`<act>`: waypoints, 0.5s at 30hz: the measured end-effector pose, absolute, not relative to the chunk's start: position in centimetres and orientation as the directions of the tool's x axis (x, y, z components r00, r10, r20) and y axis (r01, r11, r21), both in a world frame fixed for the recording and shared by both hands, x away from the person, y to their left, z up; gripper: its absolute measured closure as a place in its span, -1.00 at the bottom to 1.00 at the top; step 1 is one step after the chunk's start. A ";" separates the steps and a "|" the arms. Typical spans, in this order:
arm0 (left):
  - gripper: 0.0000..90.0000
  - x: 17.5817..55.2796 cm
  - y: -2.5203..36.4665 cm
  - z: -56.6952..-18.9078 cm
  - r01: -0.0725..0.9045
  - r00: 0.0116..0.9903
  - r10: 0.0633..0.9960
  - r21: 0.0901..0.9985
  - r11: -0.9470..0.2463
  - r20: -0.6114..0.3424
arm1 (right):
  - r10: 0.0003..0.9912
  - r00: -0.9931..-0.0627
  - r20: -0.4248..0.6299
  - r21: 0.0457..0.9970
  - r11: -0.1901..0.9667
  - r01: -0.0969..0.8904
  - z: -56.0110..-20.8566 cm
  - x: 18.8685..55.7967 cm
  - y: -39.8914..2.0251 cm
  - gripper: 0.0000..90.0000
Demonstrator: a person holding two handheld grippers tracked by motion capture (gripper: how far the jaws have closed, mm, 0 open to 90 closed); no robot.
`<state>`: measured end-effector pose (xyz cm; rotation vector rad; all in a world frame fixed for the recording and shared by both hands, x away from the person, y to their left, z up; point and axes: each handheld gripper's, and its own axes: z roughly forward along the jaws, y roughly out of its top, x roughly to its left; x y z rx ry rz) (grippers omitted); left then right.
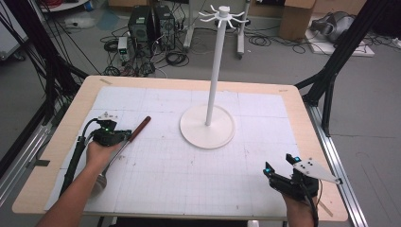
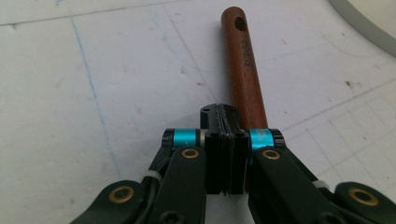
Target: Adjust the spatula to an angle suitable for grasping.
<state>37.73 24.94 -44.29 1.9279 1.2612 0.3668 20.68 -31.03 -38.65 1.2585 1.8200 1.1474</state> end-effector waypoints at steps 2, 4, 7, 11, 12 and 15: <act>0.96 37.5 24.7 -44.2 0.637 0.486 0.859 0.739 -0.220 -0.163 | 0.940 -0.341 -0.026 0.909 0.164 0.382 -38.6 20.7 -31.0 -0.52; 0.89 37.4 24.5 -44.2 0.636 0.499 0.851 0.737 -0.230 -0.165 | 0.939 -0.343 -0.026 0.909 0.165 0.383 -38.6 20.7 -30.9 -0.52; 0.63 37.0 25.0 -43.3 0.608 0.482 0.861 0.769 -0.196 -0.162 | 0.939 -0.343 -0.027 0.909 0.166 0.382 -38.6 20.6 -30.9 -0.52; 0.30 35.9 26.5 -41.2 0.533 0.481 0.857 0.838 -0.119 -0.184 | 0.939 -0.343 -0.027 0.910 0.164 0.380 -38.6 20.6 -31.0 -0.52; 0.21 35.5 26.8 -40.7 0.515 0.492 0.850 0.850 -0.109 -0.189 | 0.939 -0.343 -0.027 0.910 0.165 0.381 -38.6 20.6 -31.0 -0.52; -0.08 34.2 27.2 -39.6 0.465 0.533 0.826 0.879 -0.103 -0.185 | 0.940 -0.341 -0.024 0.910 0.162 0.382 -38.6 20.5 -31.0 -0.52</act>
